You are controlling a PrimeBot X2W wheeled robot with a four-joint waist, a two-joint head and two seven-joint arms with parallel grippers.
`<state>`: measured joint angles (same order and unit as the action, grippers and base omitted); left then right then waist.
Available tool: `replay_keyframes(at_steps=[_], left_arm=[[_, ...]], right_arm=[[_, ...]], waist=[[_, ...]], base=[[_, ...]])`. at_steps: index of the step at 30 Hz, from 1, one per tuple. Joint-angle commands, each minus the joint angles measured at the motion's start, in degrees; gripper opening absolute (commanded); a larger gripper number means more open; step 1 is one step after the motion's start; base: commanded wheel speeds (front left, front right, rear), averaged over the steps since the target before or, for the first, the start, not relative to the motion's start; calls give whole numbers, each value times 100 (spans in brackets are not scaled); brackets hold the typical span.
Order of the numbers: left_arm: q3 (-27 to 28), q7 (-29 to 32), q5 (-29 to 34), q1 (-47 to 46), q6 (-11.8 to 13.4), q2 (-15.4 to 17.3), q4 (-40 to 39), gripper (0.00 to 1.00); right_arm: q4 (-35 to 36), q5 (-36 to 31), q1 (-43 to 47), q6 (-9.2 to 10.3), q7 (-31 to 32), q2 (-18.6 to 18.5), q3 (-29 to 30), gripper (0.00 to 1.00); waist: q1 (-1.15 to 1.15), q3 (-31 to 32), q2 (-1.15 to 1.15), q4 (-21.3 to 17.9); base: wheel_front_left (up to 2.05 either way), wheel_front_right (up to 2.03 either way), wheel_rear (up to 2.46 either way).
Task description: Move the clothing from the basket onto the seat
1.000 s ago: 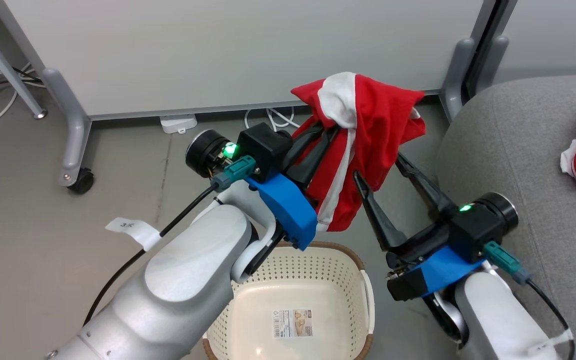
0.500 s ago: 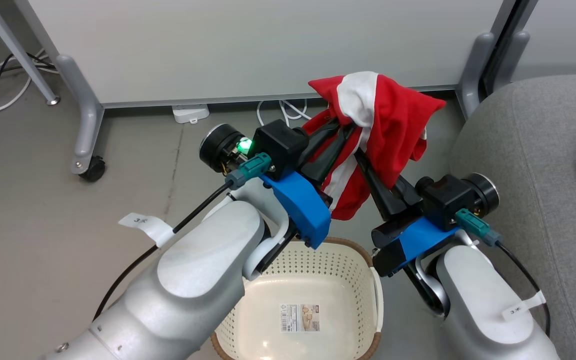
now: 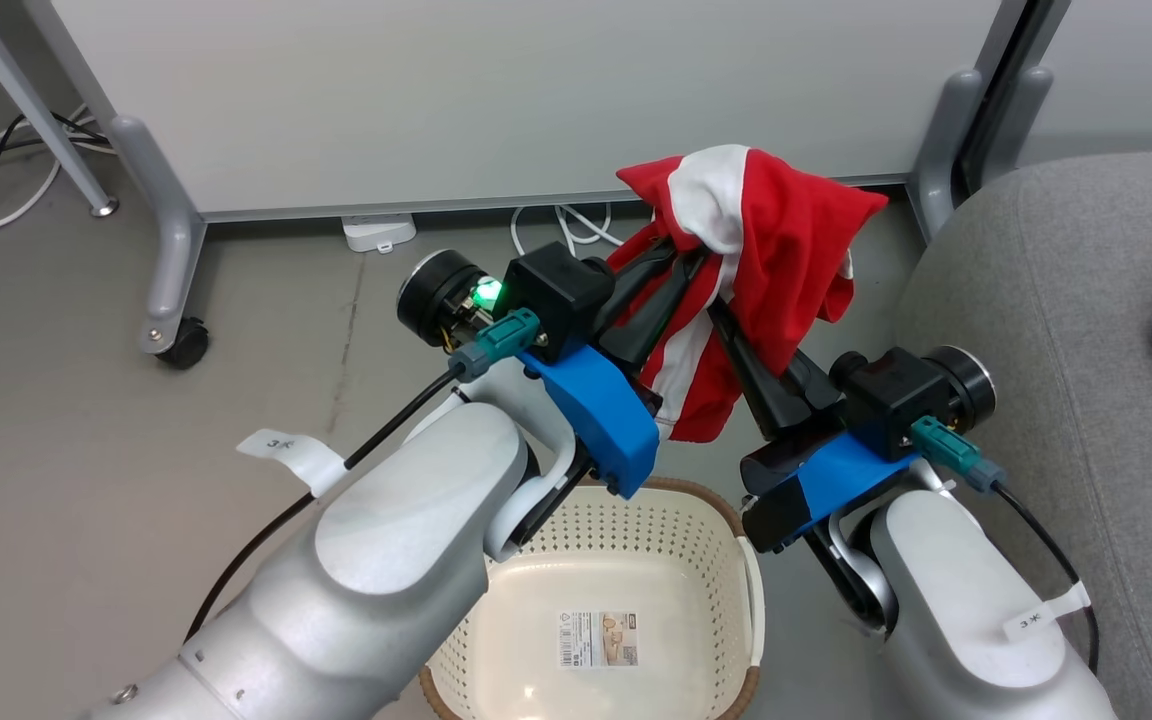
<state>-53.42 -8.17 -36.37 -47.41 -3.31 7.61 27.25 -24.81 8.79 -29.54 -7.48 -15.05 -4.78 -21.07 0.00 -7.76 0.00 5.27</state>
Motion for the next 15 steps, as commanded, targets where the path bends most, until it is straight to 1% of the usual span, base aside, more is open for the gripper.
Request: replay_keyframes(at_steps=[1, 8, 9, 10, 15], left_arm=[[-11, -14, -23, -87, 5, 29, 21, 0], [6, -50, -50, -82, 46, 30, 44, 0], [5, -60, -37, -93, 73, 31, 45, 69], [-1, -60, -33, -98, 77, 31, 51, 100], [-24, -104, -16, -101, 98, 40, 46, 100]], right_arm=[[36, 25, 13, -3, -19, 13, 9, 0], [55, 44, 24, -3, -19, 5, -3, 0], [58, 48, 25, -3, -19, 6, -5, 0], [63, 52, 28, -3, -19, 7, -4, 0], [98, 61, 38, -3, -19, 4, 7, 0]], waist=[[0, -5, 0, 3], [0, -6, 0, 13], [0, -7, 0, 12], [0, -7, 0, 12], [0, -18, 0, 4]], base=[[0, 0, 0], [0, 0, 0], [0, 0, 0], [0, 0, 0], [0, 0, 0]])
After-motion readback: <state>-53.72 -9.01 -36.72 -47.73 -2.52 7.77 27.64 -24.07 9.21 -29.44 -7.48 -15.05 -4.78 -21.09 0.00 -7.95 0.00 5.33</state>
